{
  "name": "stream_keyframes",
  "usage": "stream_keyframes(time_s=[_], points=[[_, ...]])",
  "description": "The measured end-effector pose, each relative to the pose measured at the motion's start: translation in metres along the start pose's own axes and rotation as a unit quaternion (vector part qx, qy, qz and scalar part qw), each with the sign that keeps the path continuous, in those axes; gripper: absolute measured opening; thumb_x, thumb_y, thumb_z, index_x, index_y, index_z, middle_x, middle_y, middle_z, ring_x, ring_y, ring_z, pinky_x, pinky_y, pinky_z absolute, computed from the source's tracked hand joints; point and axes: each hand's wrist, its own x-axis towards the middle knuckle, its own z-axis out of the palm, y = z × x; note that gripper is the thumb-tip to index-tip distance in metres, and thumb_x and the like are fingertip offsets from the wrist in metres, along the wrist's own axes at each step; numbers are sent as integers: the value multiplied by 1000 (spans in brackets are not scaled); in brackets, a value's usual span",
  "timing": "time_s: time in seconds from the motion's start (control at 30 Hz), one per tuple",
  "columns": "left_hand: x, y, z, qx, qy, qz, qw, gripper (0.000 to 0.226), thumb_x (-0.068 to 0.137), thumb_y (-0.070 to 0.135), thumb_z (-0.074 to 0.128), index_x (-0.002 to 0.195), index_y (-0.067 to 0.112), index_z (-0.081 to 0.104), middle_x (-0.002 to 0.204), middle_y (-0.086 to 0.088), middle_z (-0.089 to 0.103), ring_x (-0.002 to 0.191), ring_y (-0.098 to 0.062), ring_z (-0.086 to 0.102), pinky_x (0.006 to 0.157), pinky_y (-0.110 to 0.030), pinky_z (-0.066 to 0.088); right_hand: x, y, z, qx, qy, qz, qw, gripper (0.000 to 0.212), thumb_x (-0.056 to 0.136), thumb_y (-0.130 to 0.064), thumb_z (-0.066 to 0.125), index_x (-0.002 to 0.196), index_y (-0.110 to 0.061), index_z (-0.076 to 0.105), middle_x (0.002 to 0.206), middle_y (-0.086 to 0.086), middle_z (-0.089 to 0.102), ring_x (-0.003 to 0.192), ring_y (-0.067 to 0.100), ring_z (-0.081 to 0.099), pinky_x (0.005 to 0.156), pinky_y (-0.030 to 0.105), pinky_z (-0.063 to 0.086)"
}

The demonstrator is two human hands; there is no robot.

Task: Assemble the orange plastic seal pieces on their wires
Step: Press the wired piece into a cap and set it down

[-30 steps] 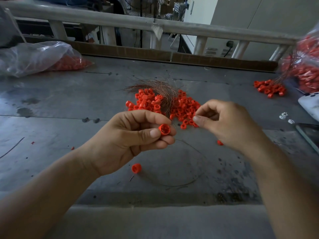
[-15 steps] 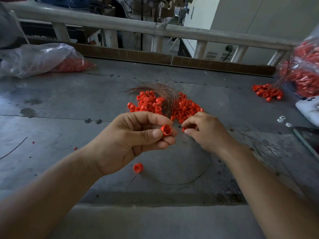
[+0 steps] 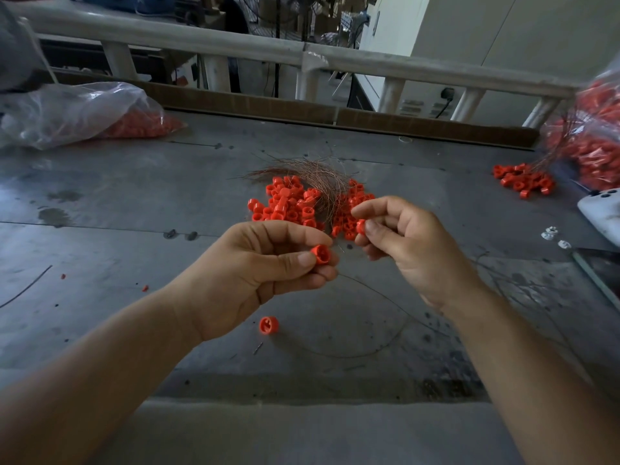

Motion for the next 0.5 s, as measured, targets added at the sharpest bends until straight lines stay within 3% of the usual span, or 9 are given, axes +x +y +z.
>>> stream_keyframes(time_s=[0.27,0.5], points=[[0,-1,-1,18,22,-9,1000,22,65,-1,57,75,7,75,80,-14,71,71,-19,70,61,-20,55,-7,-10,3,49,-38,-35,997,31,85,8,53,78,-19,65,66,-6,59,64,4,56,63,16,50],[2,-3,-2,25,29,-8,999,22,64,-1,58,76,7,75,80,-14,72,71,-19,70,61,-20,55,-9,-11,4,78,-47,-33,995,22,82,6,57,83,-15,63,69,-8,62,65,3,59,64,17,51]])
